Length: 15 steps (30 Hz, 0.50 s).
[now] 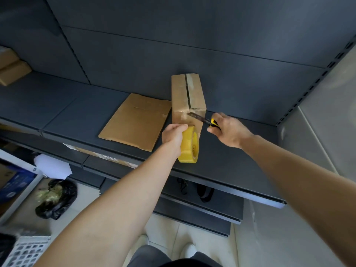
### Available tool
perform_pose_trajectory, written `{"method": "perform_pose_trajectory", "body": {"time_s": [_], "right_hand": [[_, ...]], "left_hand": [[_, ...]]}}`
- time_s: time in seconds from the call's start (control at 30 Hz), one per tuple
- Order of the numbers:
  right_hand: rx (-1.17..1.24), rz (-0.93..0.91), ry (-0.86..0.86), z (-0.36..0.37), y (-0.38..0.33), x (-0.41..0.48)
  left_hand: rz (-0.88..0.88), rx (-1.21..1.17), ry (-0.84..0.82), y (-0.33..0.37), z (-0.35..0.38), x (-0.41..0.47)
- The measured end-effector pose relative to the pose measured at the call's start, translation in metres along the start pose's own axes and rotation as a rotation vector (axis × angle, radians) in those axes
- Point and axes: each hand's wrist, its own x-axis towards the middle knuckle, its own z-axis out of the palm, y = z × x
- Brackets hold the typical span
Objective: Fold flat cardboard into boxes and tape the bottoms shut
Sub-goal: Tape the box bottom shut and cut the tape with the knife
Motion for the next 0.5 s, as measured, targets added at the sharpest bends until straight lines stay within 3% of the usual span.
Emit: {"method": "perform_pose_trajectory", "body": {"time_s": [0.17, 0.5], "right_hand": [[-0.228, -0.002, -0.068, 0.012, -0.001, 0.008], [-0.286, -0.028, 0.031, 0.040, -0.004, 0.022]], "left_hand": [[-0.015, 0.008, 0.020, 0.004, 0.001, 0.003], [-0.104, 0.095, 0.037, 0.020, -0.001, 0.006]]}}
